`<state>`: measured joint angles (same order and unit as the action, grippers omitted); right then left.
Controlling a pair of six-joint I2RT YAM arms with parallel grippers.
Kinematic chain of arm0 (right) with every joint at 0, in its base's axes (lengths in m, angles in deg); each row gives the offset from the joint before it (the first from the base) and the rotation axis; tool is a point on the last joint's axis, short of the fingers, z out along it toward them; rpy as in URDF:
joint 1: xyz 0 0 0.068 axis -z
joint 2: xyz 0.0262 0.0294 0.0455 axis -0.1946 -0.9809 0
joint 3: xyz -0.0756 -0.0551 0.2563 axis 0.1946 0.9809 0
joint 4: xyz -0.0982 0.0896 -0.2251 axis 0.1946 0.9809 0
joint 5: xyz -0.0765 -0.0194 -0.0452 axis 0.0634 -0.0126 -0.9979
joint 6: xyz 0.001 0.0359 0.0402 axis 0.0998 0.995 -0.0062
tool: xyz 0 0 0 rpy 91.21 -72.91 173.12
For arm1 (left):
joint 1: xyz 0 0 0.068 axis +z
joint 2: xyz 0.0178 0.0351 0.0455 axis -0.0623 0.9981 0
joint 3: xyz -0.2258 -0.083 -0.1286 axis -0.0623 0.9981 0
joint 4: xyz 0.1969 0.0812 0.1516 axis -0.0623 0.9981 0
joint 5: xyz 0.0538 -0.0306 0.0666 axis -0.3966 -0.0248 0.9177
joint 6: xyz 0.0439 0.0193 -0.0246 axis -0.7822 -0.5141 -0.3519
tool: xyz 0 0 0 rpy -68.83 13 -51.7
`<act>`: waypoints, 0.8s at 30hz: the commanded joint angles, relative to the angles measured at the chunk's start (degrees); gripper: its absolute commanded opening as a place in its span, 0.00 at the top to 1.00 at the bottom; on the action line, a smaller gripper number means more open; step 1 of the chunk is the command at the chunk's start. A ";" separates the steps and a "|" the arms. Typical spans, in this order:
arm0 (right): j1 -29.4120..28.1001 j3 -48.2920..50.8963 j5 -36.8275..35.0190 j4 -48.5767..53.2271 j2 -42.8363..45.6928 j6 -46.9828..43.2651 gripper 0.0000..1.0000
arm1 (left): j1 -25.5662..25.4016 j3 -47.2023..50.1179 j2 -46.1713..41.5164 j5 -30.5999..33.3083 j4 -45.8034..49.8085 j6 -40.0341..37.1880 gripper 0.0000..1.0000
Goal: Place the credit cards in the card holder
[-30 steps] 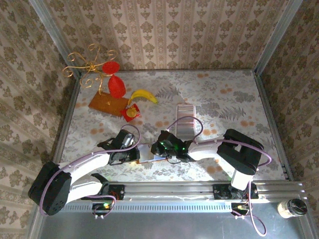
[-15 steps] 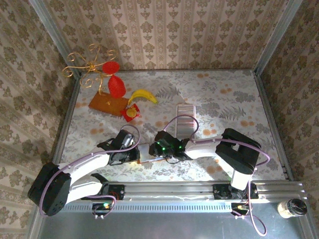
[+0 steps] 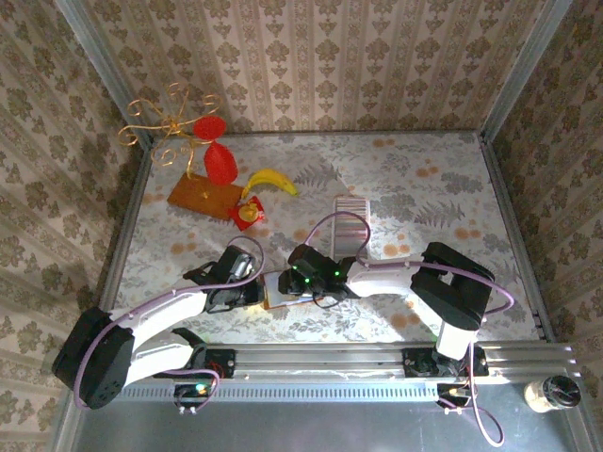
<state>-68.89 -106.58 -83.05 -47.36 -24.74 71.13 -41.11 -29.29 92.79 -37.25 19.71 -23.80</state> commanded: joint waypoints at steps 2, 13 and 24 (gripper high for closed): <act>-0.25 -1.21 -4.29 7.50 2.39 -2.33 0.49 | -0.61 1.51 0.74 -0.35 1.90 1.04 0.79; -0.25 -2.64 -6.05 11.52 2.54 -3.36 0.38 | -0.34 0.02 -2.37 -2.85 0.91 3.90 0.75; -0.10 -3.04 -9.16 15.32 4.65 -5.11 0.42 | -0.77 -0.29 1.74 -8.43 -9.13 9.43 0.78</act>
<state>-68.87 -108.53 -89.27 -35.01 -21.44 67.00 -41.26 -29.29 93.01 -43.51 14.00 -16.67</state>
